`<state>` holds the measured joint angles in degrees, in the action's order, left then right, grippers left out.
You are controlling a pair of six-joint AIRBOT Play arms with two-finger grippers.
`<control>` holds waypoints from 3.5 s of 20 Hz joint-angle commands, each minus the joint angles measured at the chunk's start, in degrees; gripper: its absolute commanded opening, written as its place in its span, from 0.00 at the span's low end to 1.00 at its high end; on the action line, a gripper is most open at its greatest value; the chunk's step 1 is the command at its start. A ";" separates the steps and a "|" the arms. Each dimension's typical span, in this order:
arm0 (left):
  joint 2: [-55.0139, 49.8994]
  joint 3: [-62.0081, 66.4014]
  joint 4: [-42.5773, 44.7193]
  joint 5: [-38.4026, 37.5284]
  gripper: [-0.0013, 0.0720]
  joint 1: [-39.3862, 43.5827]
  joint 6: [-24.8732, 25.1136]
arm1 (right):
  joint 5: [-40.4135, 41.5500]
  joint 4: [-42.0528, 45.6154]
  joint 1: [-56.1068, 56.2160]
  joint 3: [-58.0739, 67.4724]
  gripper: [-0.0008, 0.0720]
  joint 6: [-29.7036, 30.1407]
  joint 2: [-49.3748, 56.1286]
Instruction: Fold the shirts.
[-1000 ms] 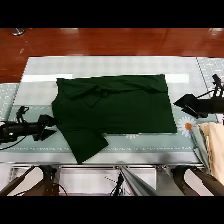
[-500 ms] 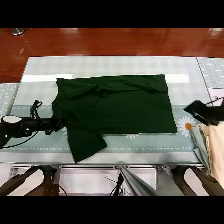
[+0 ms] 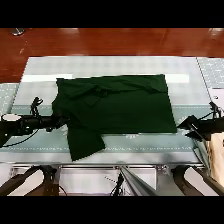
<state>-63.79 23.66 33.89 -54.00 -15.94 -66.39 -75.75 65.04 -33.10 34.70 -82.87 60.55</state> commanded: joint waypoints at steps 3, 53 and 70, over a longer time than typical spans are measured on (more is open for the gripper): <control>-0.02 0.04 -0.11 -0.04 0.07 0.02 0.11 | 1.29 -5.60 -0.24 -0.42 0.86 4.74 8.90; 29.14 45.42 37.68 -15.26 0.07 2.51 -21.68 | 0.42 0.11 18.93 35.28 0.06 -2.49 -25.92; -27.45 59.23 28.24 3.41 0.07 12.17 -23.45 | 21.66 -11.45 25.29 55.12 0.06 -0.76 36.74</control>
<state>-87.20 80.66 62.81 -47.35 -3.95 -88.95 -52.40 53.28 -8.25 84.90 -81.93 91.94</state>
